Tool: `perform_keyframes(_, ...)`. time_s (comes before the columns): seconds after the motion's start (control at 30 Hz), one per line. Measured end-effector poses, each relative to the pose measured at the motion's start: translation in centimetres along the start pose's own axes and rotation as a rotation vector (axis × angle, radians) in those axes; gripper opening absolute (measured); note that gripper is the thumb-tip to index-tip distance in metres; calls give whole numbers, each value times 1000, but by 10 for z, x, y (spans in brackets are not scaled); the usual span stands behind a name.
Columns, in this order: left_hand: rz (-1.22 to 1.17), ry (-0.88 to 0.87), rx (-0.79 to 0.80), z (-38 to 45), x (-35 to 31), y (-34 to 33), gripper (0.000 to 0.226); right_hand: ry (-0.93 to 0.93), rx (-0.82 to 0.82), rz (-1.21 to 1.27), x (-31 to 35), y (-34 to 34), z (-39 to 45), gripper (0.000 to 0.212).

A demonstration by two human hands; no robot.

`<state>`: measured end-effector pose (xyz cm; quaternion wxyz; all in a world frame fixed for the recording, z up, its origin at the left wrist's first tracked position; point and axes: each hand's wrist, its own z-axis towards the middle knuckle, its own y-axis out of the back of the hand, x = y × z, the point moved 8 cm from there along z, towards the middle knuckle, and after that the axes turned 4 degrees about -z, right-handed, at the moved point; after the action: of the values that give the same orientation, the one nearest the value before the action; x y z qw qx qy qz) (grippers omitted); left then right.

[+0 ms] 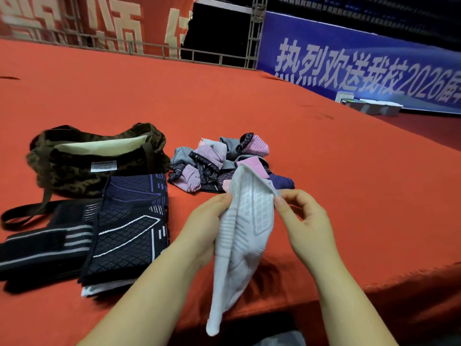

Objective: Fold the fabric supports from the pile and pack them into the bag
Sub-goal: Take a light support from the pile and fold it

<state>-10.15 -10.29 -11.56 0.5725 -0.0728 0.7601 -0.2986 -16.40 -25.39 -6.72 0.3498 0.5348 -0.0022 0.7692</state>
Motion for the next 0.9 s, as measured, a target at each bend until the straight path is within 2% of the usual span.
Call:
perform_keyframes(0.13,178,-90,13,3,-12,-11,35,153,-36,-187,27,-1,15,19)
perform_keyframes(0.3,434,-270,92,3,-25,-27,25,216,-46,-238,40,-5,28,33)
perform_keyframes(0.4,377,-265,33,10,-26,-11,22,260,-113,-251,42,6,35,32)
perform_keyframes(0.53,239,-166,152,11,-23,-10,24,272,-175,-319,39,15,38,27)
perform_keyframes(0.63,222,-117,164,11,-19,-11,22,258,-169,-292,41,10,37,24)
perform_keyframes(0.7,265,-170,200,9,-21,-16,14,264,-115,-289,43,3,36,25)
perform_keyframes(0.73,290,-196,230,7,-23,-19,17,252,-77,-287,42,-2,35,28)
perform_keyframes(0.8,324,-211,301,5,-22,-25,37,212,-32,-272,41,-8,34,36)
perform_keyframes(0.9,357,-207,347,5,-19,-24,52,181,-17,-195,43,-8,33,28)
